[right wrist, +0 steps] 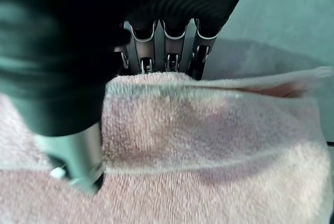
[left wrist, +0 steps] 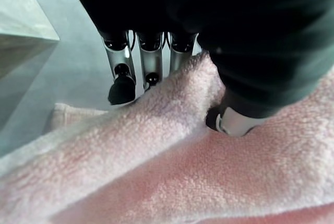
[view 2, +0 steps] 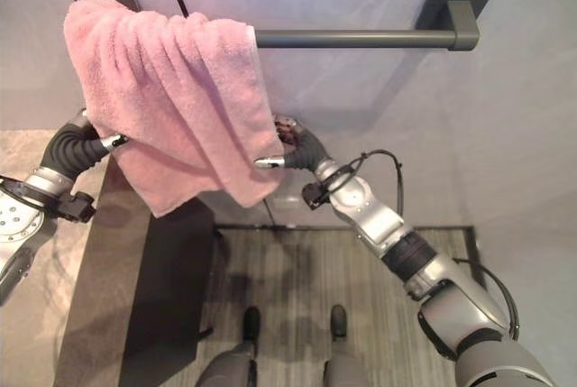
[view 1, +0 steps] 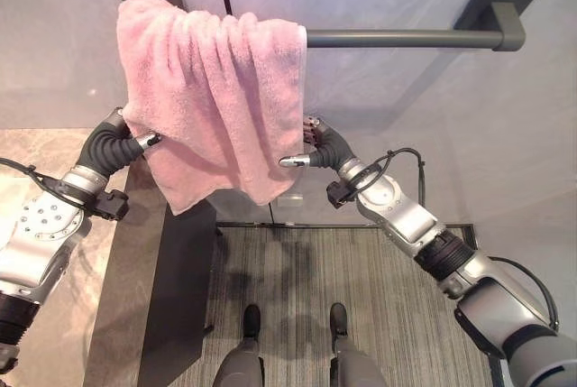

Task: Put brush and paste in cup on sink, flatten towel.

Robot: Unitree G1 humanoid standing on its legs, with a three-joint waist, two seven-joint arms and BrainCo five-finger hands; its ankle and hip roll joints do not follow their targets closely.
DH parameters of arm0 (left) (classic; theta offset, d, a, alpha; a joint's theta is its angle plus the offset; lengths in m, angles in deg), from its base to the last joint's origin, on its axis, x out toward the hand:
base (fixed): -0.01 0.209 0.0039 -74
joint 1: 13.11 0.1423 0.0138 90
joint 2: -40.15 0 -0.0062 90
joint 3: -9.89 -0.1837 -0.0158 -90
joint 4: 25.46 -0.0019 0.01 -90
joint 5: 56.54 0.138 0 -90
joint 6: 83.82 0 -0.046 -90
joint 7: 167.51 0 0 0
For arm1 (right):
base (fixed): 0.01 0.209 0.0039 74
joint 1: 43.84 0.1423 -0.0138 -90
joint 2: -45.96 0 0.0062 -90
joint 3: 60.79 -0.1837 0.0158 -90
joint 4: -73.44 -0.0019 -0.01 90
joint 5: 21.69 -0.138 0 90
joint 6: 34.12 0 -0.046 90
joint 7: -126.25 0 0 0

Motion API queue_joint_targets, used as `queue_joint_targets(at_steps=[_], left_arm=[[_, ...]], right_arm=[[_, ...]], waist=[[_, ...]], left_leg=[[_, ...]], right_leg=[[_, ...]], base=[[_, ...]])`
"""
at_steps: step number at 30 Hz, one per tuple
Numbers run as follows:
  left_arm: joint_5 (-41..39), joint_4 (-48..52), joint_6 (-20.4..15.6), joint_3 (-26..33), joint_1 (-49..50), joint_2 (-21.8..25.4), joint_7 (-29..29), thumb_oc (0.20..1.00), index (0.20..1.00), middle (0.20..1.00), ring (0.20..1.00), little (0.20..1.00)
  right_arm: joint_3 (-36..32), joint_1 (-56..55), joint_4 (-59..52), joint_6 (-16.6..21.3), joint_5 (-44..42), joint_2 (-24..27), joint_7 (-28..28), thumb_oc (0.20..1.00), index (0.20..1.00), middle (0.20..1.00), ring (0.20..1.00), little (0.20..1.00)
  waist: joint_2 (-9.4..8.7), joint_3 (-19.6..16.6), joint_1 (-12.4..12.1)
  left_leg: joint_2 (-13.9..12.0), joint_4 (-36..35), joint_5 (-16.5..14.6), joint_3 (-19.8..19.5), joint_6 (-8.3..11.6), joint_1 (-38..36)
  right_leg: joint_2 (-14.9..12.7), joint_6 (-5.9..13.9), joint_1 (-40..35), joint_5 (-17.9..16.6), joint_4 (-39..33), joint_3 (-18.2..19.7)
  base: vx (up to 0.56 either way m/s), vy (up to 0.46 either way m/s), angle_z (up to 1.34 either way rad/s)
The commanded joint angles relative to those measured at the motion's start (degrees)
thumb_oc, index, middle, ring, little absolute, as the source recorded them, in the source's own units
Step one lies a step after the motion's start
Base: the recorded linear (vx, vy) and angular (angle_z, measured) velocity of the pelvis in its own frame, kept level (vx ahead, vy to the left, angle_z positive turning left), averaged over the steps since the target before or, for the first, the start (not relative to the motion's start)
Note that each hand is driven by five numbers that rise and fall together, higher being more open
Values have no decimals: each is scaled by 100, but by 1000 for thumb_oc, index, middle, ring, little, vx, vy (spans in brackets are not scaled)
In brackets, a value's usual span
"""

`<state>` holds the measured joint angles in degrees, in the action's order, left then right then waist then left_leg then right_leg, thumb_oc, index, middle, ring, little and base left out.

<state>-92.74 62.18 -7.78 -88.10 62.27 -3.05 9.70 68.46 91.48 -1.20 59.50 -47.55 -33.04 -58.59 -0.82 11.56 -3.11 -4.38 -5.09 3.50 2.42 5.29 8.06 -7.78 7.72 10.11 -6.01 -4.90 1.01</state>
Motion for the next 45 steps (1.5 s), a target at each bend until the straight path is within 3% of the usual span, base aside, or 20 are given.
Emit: queue_joint_targets(at_steps=[1,13,17,21,26,27,30,34,45], left_arm=[[-249,-23,-243,-204,-288,194,164,200,200,200,200,200],[-196,1486,-429,1385,905,-240,109,200,200,200,200,200],[-247,1683,-545,1746,1135,-871,157,200,200,200,200,200],[-109,1362,-298,1308,1508,-1501,24,200,200,200,200,200],[501,536,106,575,1720,-1552,-13,200,200,200,200,200],[841,-96,293,255,1747,-1678,-18,200,200,200,200,200],[1394,-318,400,109,1682,-1674,49,200,200,200,200,200],[1507,-136,356,126,1652,-1664,71,200,200,200,200,200],[405,727,-109,691,1109,-2090,413,200,200,200,200,200]], right_arm=[[-122,350,-126,200,186,-247,-109,200,200,200,200,200],[-1882,-1109,-2667,883,119,375,-64,200,200,200,200,200],[-2291,-1462,-3090,1097,30,267,-53,200,200,200,200,200],[-2138,-1958,-2930,924,72,146,122,200,200,200,200,200],[-1623,-2178,-2121,615,5,-189,218,200,200,200,200,200],[-1326,-2123,-1534,436,48,-370,265,200,200,200,200,200],[-1084,-1911,-1081,278,178,-470,232,200,200,200,200,200],[-1042,-1727,-1082,277,93,-504,233,200,200,200,200,200],[-1539,-1153,-2013,729,117,-307,-74,200,200,200,200,200]], waist=[[-172,-335,-92],[-97,-684,133],[-53,-828,217],[-8,-862,280],[45,-768,282],[63,-753,273],[75,-791,201],[53,-768,143],[5,-908,154]], left_leg=[[53,9,199,-213,72,392],[-92,9,-49,-42,62,-276],[-127,9,-115,16,58,-469],[-145,9,-132,38,13,-612],[-165,9,-126,-27,-19,-780],[-173,9,-144,-33,-23,-883],[-190,58,-132,-10,-14,-959],[-197,184,-175,-16,-1,-931],[-201,99,-204,20,8,-1022]], right_leg=[[-549,417,-8,-254,-10,-93],[-489,431,-545,14,-10,3],[-457,419,-682,95,-10,85],[-424,326,-811,184,-10,125],[-348,214,-962,285,137,103],[-331,204,-1101,300,56,53],[-317,193,-1208,314,-10,25],[-333,186,-1258,346,-10,3],[-374,174,-1271,376,-10,62]], base=[[31,-16,1],[45,-20,-2],[16,-12,-14],[0,-17,-4],[9,-35,-8],[19,-42,-2],[11,-17,1],[-1,-16,3],[6,-1,3]])
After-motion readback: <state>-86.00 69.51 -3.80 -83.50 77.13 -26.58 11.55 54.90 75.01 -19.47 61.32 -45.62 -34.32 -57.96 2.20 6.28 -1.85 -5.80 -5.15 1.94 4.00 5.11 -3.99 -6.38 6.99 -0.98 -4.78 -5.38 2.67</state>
